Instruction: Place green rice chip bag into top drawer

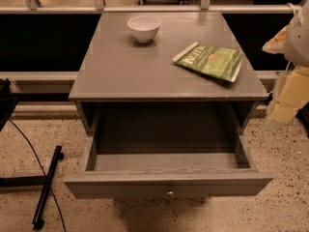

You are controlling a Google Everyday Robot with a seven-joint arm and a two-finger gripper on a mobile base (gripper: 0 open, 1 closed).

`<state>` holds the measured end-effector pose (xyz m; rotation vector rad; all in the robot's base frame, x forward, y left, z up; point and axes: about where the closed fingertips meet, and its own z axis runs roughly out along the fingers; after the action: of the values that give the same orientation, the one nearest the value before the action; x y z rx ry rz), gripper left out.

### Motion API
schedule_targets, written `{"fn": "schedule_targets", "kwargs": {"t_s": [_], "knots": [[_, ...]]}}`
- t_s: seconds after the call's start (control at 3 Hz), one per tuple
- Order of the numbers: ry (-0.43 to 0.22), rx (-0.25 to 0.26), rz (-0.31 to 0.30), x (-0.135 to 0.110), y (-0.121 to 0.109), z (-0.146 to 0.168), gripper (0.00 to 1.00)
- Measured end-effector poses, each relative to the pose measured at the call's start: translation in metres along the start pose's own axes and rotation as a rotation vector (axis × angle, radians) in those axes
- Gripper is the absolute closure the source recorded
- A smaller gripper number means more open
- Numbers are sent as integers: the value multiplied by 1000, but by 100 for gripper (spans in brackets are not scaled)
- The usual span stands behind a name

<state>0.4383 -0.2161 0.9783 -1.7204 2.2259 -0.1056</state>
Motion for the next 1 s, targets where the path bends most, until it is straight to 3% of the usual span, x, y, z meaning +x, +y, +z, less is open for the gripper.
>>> {"fn": "schedule_targets", "kwargs": {"t_s": [0.33, 0.67, 1.0], "knots": [[0, 0, 0, 0, 0, 0, 0], [-5, 40, 20, -10, -23, 14, 0], [-2, 109, 24, -18, -79, 52, 0]]}}
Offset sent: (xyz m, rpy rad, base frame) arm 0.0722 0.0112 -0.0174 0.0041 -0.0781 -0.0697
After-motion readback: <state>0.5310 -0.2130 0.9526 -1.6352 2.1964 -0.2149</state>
